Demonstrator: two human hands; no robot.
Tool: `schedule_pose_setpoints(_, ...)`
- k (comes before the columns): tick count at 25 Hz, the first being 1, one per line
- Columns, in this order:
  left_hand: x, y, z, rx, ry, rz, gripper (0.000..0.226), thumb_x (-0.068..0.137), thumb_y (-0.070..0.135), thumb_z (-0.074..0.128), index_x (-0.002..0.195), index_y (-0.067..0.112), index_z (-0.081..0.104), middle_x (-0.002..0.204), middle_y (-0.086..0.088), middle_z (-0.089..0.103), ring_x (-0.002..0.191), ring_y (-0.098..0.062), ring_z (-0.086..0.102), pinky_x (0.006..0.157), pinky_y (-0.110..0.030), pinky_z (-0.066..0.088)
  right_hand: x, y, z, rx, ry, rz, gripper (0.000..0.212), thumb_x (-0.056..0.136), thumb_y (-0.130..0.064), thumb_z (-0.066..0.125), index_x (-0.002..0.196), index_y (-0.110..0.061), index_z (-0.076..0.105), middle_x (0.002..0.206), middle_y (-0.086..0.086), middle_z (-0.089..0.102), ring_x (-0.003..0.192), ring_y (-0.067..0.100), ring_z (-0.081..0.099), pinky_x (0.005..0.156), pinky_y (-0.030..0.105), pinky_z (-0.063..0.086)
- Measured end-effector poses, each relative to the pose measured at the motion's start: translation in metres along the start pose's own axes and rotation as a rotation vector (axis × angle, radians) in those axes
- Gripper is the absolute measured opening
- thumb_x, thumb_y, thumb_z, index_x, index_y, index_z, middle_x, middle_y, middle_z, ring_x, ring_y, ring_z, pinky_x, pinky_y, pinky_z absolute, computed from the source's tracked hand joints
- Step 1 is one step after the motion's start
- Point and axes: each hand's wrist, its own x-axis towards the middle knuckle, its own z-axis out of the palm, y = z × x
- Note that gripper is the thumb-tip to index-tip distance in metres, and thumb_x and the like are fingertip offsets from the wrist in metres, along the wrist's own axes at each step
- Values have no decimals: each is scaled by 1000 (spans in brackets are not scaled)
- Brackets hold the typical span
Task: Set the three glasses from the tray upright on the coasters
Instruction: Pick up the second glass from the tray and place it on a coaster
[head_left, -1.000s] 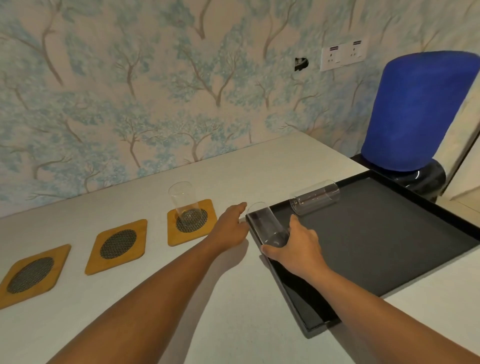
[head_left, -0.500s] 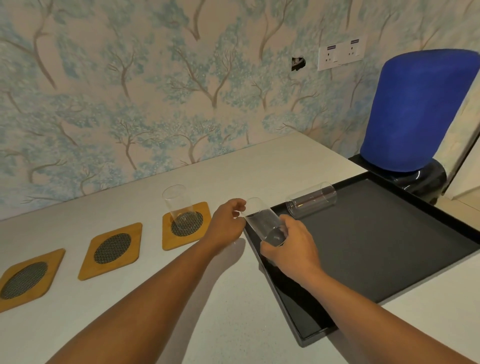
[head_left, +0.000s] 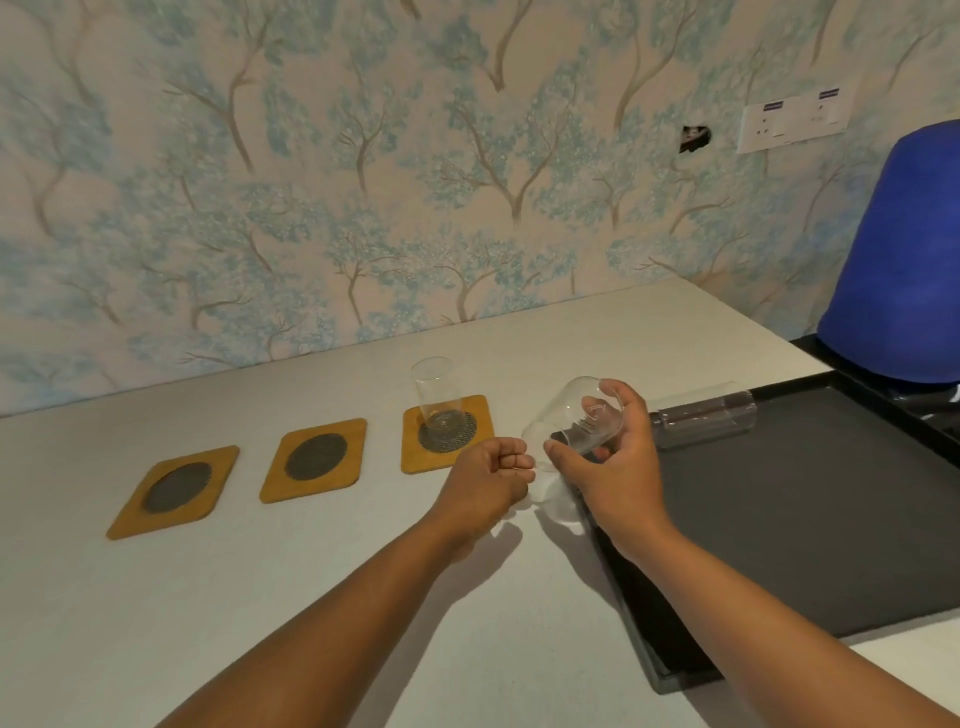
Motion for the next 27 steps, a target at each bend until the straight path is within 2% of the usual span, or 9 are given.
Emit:
schedule_pose_setpoints(3,-22,-25,-34,137,1,31,45,81,-5,59,118,20,64,107,2,69,94,-11,64,87,-30,55,-5,-1,26,24,-99,-1,85,71,-10,89,137,-40,46,131,-13,60,121,12,61,107,45,50)
schedule_pose_setpoints(6,-36,-57,-90,465,154,24,52,85,7,65,135,21,57,129,3,63,110,-11,61,96,-27,49,-12,-3,60,-25,-147,3,80,72,-15,90,136,-34,47,129,-16,60,121,9,59,109,40,47)
schedule_pose_setpoints(9,-50,-84,-155,659,277,65,47,90,13,65,136,19,57,137,0,58,121,-16,56,98,-24,40,-19,-1,101,-39,-200,10,73,73,-18,89,134,-31,51,127,-13,63,118,8,62,110,41,47)
schedule_pose_setpoints(12,-58,-105,-217,837,347,107,43,91,23,64,133,18,59,139,-2,58,126,-22,55,104,-32,43,-22,6,149,-31,-229,18,72,70,-18,90,131,-30,54,125,-7,66,118,12,65,108,47,49)
schedule_pose_setpoints(15,-60,-118,-268,989,363,147,45,95,32,58,138,20,56,150,-2,49,138,-24,44,111,-41,38,-20,15,201,-7,-256,46,79,69,-19,91,137,-26,51,132,-3,64,126,14,60,112,44,46)
schedule_pose_setpoints(19,-44,-130,-310,1029,290,142,48,101,42,44,146,26,46,163,-1,30,147,-22,32,114,-43,37,-6,20,258,-21,-315,74,78,75,-12,88,142,-19,46,137,-4,59,130,15,56,105,27,46)
schedule_pose_setpoints(22,-31,-135,-325,986,259,105,47,101,44,42,144,26,50,159,-1,38,141,-22,43,108,-43,45,7,26,292,-53,-334,71,78,75,-19,89,141,-15,47,138,-1,58,132,16,54,103,27,47)
schedule_pose_setpoints(25,-22,-139,-333,983,285,175,38,100,38,49,131,20,63,130,0,64,118,-23,58,88,-39,54,19,35,316,-102,-345,65,76,75,-21,89,140,-18,49,140,-1,57,131,19,55,105,36,49)
schedule_pose_setpoints(27,-18,-144,-335,997,310,220,34,99,36,51,125,20,67,119,3,68,109,-20,59,79,-34,54,29,41,328,-146,-352,49,79,73,-25,90,140,-21,50,135,-2,59,126,20,57,104,40,51)
